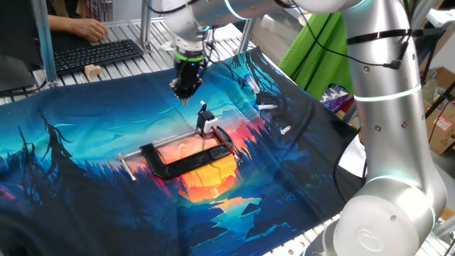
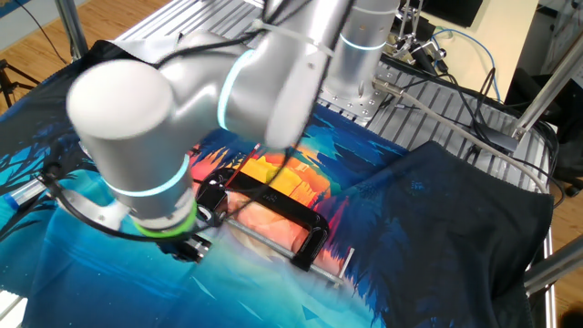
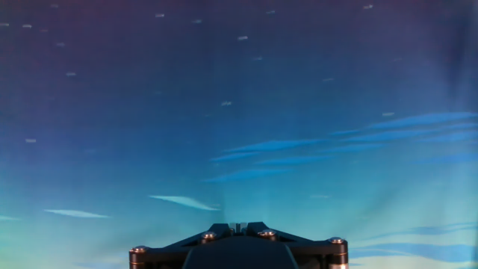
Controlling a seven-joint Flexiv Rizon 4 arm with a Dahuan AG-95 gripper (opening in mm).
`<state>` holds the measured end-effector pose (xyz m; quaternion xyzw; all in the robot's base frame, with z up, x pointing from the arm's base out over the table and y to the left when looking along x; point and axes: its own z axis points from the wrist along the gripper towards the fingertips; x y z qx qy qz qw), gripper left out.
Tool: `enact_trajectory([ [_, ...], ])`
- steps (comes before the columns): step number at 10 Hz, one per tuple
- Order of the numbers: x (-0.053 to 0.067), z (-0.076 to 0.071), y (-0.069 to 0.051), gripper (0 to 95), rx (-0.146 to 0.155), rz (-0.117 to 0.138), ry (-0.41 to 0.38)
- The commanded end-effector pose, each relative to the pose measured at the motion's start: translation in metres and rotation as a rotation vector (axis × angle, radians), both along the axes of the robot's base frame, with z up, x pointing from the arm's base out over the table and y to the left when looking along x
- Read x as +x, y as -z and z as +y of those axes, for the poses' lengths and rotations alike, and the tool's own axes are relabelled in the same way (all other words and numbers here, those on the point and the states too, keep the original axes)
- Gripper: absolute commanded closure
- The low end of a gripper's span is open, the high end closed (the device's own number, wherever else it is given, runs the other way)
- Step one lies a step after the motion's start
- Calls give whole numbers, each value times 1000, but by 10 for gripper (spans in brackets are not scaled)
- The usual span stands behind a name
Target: Sharpen the pencil with a pencil sharpener
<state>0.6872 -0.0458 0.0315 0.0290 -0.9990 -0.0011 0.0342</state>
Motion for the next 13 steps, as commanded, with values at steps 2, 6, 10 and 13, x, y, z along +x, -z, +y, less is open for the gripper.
enact_trajectory([
  [2, -3, -21, 7, 950, -6, -10, -25],
  [6, -6, -32, 9, 950, -10, -14, -40],
  [10, -8, -39, 9, 950, -11, -20, -47],
  [13, -13, -49, 6, 950, -12, -21, -60],
])
